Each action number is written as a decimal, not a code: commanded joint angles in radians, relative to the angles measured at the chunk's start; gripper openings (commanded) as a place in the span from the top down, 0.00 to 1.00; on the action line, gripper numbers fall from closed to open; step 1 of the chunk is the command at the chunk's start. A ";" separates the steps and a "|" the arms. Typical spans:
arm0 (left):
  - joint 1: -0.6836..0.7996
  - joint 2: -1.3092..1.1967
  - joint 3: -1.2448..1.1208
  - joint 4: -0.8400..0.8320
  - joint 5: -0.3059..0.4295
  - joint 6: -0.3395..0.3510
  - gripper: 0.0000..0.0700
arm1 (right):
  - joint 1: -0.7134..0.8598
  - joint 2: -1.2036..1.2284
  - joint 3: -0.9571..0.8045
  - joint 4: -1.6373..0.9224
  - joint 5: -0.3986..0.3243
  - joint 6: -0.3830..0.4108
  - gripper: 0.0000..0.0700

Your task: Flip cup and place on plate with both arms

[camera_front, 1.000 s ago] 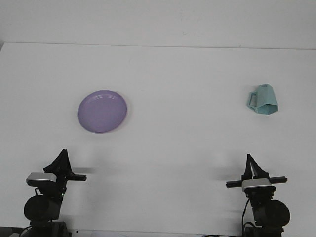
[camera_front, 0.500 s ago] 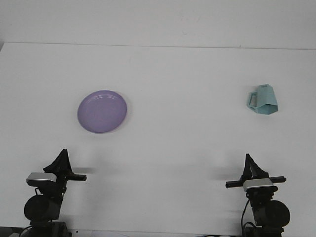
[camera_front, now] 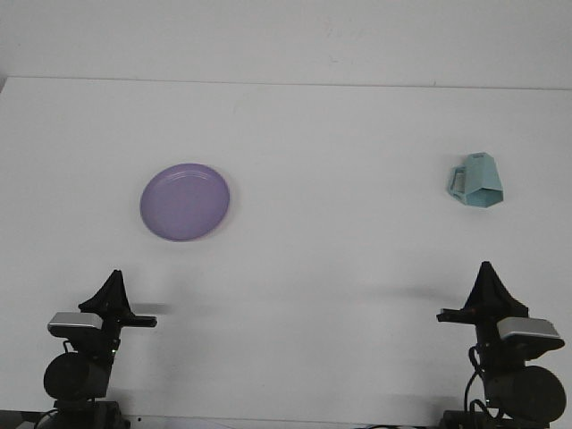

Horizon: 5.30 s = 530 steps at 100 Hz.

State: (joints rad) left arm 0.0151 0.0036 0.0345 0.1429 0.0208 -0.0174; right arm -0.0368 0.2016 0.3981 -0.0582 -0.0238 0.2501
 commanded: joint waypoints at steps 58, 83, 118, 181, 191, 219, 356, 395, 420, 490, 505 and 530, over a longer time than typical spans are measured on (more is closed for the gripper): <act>0.000 0.000 -0.020 -0.010 -0.003 -0.002 0.98 | -0.134 0.660 0.270 0.066 -0.004 -0.509 0.46; 0.000 0.000 -0.020 -0.011 -0.003 -0.002 0.98 | -0.237 0.871 0.253 0.186 -0.057 -0.508 0.46; 0.000 0.000 -0.020 -0.014 -0.003 -0.003 0.98 | -0.383 1.133 0.252 0.489 -0.090 -0.544 0.10; 0.000 0.000 -0.020 -0.015 -0.003 -0.002 0.98 | -0.428 1.616 0.415 0.846 -0.217 -0.649 0.11; 0.000 0.000 -0.020 -0.015 -0.003 -0.002 0.98 | -0.428 1.667 0.472 0.842 -0.218 -0.674 0.11; 0.000 0.000 -0.020 -0.015 -0.003 -0.002 0.98 | -0.428 1.782 0.618 0.792 -0.298 -0.738 0.12; 0.000 0.000 -0.012 0.055 -0.003 -0.003 0.98 | -0.262 1.320 0.716 0.174 -0.361 -0.367 0.99; 0.000 0.000 -0.011 0.068 -0.003 -0.025 0.98 | -0.008 0.945 0.754 -0.469 -0.309 -0.204 0.99; 0.000 0.000 -0.011 0.068 -0.003 -0.025 0.98 | 0.222 0.993 0.922 -0.894 -0.290 -0.250 0.99; 0.000 0.000 -0.011 0.068 -0.003 -0.026 0.98 | 0.496 1.466 1.004 -1.131 -0.074 -0.356 0.99; 0.000 0.000 -0.011 0.068 -0.003 -0.026 0.98 | 0.497 1.470 1.004 -1.128 -0.085 -0.381 0.98; 0.000 0.000 -0.011 0.068 -0.002 -0.030 0.98 | 0.478 1.446 1.025 -1.142 -0.101 -0.405 0.53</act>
State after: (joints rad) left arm 0.0147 0.0036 0.0345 0.1989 0.0208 -0.0429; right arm 0.4431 1.6531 1.3880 -1.1976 -0.1127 -0.1291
